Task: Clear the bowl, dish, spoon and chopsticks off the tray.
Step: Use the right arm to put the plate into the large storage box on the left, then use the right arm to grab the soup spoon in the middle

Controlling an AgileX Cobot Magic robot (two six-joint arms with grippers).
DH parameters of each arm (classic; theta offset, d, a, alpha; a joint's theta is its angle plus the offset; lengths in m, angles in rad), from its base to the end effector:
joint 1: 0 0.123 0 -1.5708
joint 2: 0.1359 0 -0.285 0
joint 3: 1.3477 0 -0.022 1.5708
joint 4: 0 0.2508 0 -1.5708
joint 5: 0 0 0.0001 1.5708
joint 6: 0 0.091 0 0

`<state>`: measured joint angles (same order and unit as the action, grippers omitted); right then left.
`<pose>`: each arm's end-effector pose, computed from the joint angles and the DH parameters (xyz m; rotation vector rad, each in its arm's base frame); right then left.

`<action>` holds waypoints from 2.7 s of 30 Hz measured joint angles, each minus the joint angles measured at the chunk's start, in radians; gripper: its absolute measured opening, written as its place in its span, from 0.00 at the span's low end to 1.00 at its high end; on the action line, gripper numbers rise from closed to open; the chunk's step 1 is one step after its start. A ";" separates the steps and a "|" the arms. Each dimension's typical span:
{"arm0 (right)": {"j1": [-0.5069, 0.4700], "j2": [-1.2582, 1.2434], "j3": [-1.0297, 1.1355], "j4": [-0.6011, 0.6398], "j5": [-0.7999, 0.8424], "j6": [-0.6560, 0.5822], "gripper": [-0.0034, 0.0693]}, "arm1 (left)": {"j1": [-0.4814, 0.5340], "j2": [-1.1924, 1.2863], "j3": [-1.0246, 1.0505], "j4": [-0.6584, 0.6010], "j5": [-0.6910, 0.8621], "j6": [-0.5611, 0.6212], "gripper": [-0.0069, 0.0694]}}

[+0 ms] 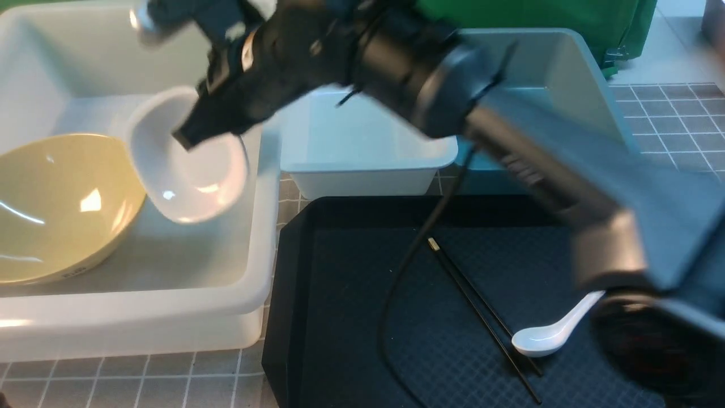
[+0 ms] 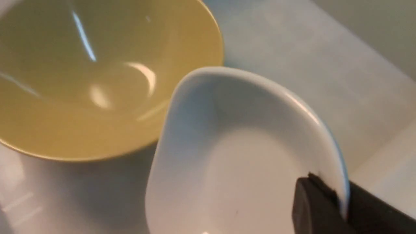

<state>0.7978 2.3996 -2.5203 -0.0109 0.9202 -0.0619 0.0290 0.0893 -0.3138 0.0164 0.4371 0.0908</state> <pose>0.3804 0.3888 0.2991 -0.9657 2.0992 0.3678 0.0444 0.0019 0.2730 0.0598 1.6962 0.1066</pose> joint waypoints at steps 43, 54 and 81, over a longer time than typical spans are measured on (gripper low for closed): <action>-0.182 -0.611 0.267 -0.059 0.221 -0.037 0.60 | 0.000 -0.019 0.038 0.011 -0.076 0.001 0.07; -0.396 -0.786 1.109 -0.060 0.295 -0.130 0.60 | 0.000 -0.021 0.042 0.018 -0.104 0.001 0.07; -0.260 -0.703 1.559 0.011 -0.096 -0.424 0.56 | 0.000 -0.018 0.049 0.018 -0.161 0.001 0.07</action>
<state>0.5383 1.6962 -0.9608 0.0000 0.8242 -0.4857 0.0290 0.0710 -0.2649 0.0344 0.2765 0.0916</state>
